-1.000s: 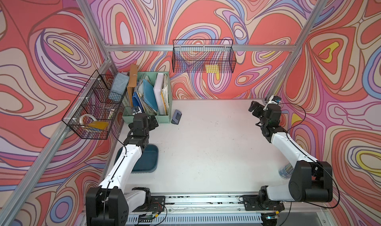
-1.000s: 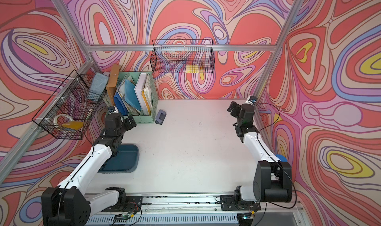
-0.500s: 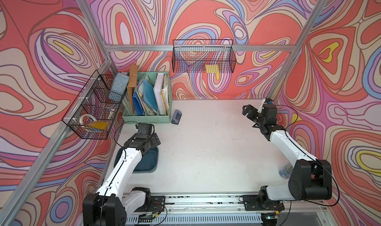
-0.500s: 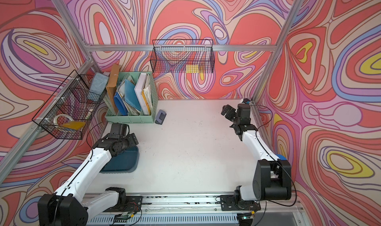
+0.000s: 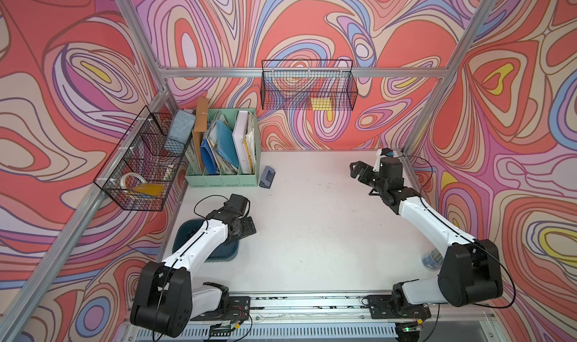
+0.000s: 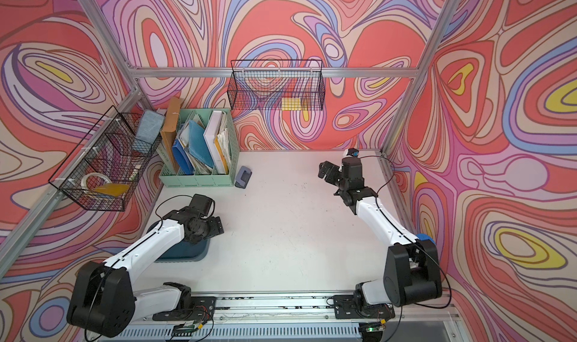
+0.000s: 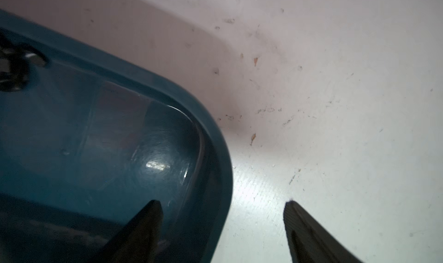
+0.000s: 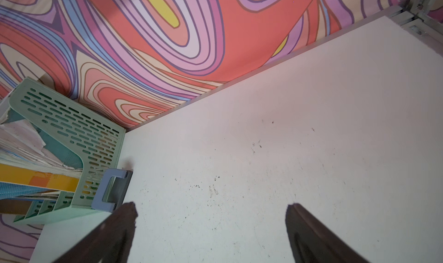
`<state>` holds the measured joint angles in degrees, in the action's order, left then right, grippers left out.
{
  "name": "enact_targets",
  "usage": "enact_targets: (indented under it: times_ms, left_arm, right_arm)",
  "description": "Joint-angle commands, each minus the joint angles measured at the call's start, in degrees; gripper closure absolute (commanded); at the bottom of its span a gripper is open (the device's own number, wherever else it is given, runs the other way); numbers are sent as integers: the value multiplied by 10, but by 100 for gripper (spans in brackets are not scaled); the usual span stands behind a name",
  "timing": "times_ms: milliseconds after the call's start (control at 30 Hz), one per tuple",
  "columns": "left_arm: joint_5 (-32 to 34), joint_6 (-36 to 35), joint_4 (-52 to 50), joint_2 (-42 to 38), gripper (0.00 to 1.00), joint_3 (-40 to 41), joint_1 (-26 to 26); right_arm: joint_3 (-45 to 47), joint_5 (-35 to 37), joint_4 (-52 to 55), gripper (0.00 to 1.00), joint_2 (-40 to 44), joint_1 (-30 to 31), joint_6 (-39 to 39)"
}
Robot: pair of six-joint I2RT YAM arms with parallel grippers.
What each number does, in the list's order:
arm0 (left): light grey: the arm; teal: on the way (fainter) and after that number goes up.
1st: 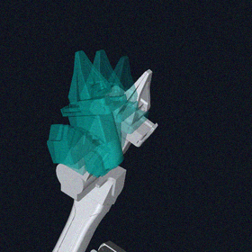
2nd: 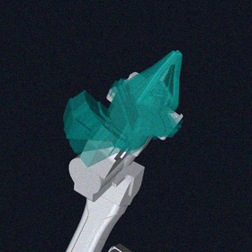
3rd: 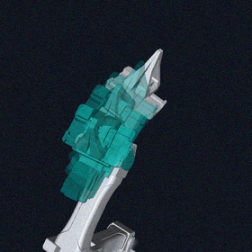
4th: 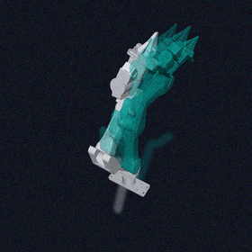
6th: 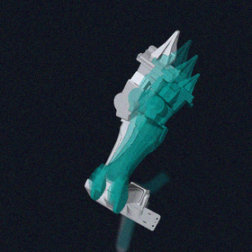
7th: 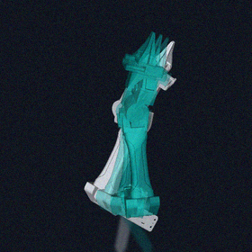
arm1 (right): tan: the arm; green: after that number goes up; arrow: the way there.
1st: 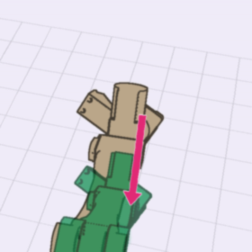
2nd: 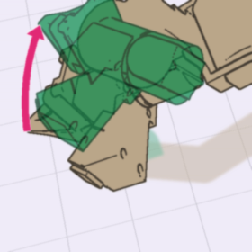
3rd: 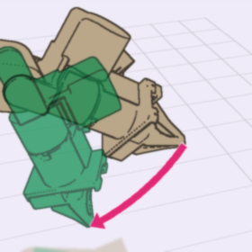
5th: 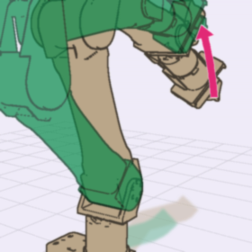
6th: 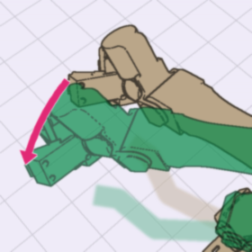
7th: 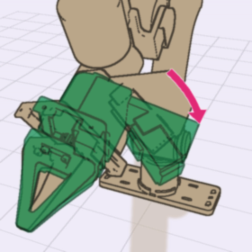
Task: Take out the wing nut from the storage box
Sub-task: Move the storage box to the center of the board.
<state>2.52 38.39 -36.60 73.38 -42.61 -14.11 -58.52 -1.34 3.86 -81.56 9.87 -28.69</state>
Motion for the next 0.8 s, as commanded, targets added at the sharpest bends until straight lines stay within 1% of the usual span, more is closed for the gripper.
enact_targets:
  times_ms: [0, 133, 300, 467, 567, 667, 767]
  left_arm:
    - [-36, 3, 50, 19, 16, -6, -40]
    - [-36, 26, 78, 48, 15, -34, -96]
    - [-32, 53, 90, 122, 15, -103, -171]
    - [-36, 73, 104, 199, 14, -197, -237]
    - [-29, 63, 88, 250, 11, -262, -274]
    - [-14, 50, 49, 274, 7, -311, -288]
    - [16, 36, 18, 262, 5, -327, -287]
  right_arm:
    - [-5, 15, -8, 2, 1, 21, 5]
    - [-5, -1, 9, 2, -2, 26, -18]
    - [-2, 4, 24, 2, 2, 37, -11]
    - [0, 10, 39, 2, 8, 38, -8]
    - [-2, 10, 53, 2, 11, 39, -8]
    - [-11, 8, 74, 2, 9, 41, -5]
    - [-9, 13, 77, 2, 14, 48, 0]
